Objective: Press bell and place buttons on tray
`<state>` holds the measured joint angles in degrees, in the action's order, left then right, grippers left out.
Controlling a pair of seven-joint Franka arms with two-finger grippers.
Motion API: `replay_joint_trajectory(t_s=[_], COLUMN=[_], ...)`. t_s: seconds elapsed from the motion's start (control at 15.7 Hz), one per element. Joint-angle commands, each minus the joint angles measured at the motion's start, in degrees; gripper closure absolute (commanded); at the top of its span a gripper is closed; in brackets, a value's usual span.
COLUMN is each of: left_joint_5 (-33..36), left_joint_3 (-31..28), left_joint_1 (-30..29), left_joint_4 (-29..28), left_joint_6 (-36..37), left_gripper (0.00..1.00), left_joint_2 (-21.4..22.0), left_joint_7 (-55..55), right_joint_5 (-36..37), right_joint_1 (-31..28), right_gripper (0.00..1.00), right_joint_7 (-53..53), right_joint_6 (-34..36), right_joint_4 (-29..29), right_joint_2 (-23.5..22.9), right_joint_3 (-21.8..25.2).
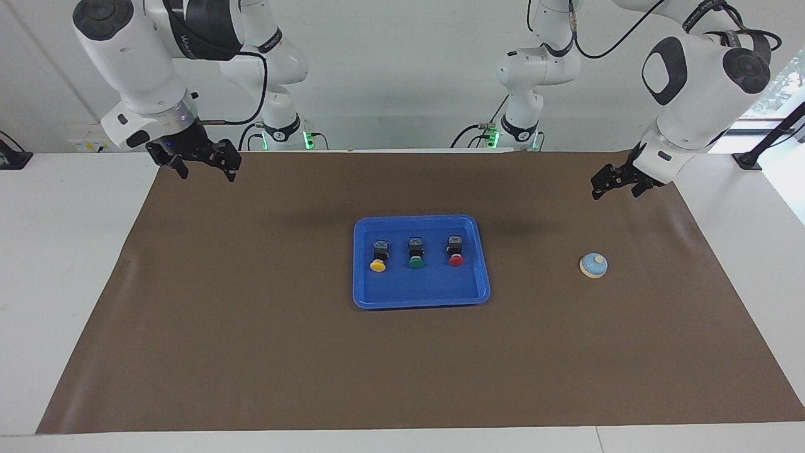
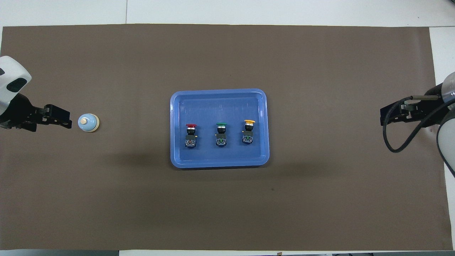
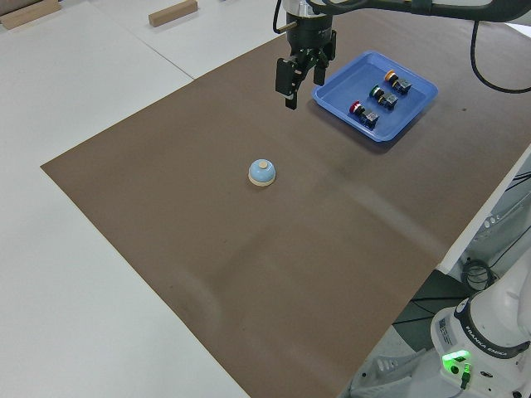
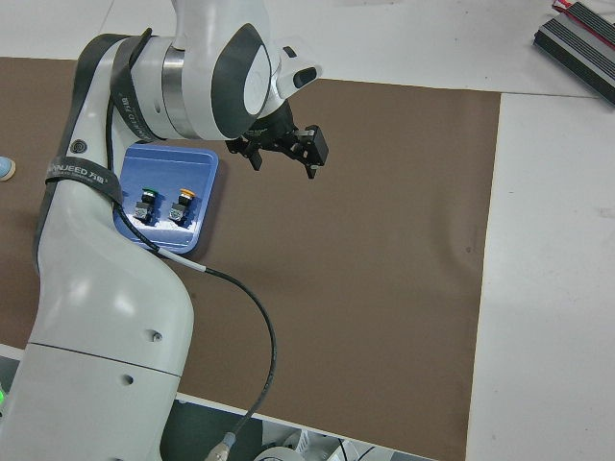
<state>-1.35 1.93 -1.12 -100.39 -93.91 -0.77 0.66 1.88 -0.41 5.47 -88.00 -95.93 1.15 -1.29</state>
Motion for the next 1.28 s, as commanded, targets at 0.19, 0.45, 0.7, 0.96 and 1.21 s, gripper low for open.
replay_joint_trajectory(t_s=[0.19,0.45,0.7,0.96,1.21], left_joint_5=[0.7,0.7,1.0,1.0,0.9], left_joint_3=[-0.2,-0.2,-0.3,-0.3,-0.3], left_joint_1=[0.4,0.2,0.3,0.2,0.3], left_joint_4=[3.2,3.6,6.5,6.7,8.0], left_joint_6=[0.5,0.2,4.0,5.1,6.8], left_gripper=[0.0,0.0,0.0,0.0,0.0], left_joint_2=[2.4,2.2,1.0,1.0,0.5], left_joint_7=[0.8,0.3,0.2,0.2,0.2], right_joint_5=[0.1,0.1,0.1,0.1,0.1], right_joint_1=[-1.2,-1.1,-1.2,-1.1,-1.1], right_gripper=[0.0,0.0,0.0,0.0,0.0], right_joint_7=[-1.3,-1.3,-1.3,-1.3,-1.3], right_joint_6=[0.4,0.4,0.4,0.4,0.4], right_joint_4=[-0.7,-0.6,-0.6,-0.6,-0.6], right_joint_2=[1.0,1.0,1.0,1.0,1.0], right_joint_3=[-0.8,-0.8,-0.8,-0.8,-0.8])
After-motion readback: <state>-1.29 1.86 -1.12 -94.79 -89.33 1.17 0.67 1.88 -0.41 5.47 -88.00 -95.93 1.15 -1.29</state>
